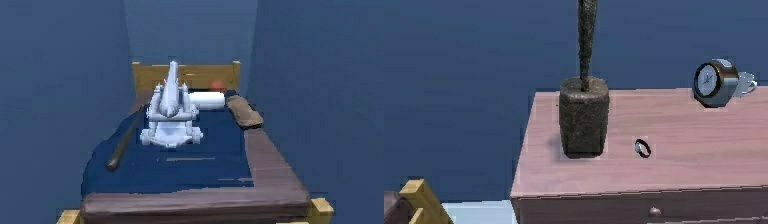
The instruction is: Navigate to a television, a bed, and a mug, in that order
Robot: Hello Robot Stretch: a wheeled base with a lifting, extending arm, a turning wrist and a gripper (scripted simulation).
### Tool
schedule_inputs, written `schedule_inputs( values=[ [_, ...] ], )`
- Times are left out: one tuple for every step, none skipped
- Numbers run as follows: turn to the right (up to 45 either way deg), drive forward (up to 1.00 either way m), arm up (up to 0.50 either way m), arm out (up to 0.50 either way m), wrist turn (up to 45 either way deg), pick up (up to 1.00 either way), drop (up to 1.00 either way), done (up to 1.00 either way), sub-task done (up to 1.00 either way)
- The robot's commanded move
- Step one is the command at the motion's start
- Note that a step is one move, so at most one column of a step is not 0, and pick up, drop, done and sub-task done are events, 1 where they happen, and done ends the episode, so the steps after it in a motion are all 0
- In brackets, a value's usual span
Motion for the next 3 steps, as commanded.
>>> schedule_inputs(
  values=[
    [45.0, 0.00, 0.00, 0.00, 0.0, 0.00, 0.00, 0.00, 0.00],
    [45.0, 0.00, 0.00, 0.00, 0.0, 0.00, 0.00, 0.00, 0.00],
    [45.0, 0.00, 0.00, 0.00, 0.0, 0.00, 0.00, 0.00, 0.00]
  ],
)
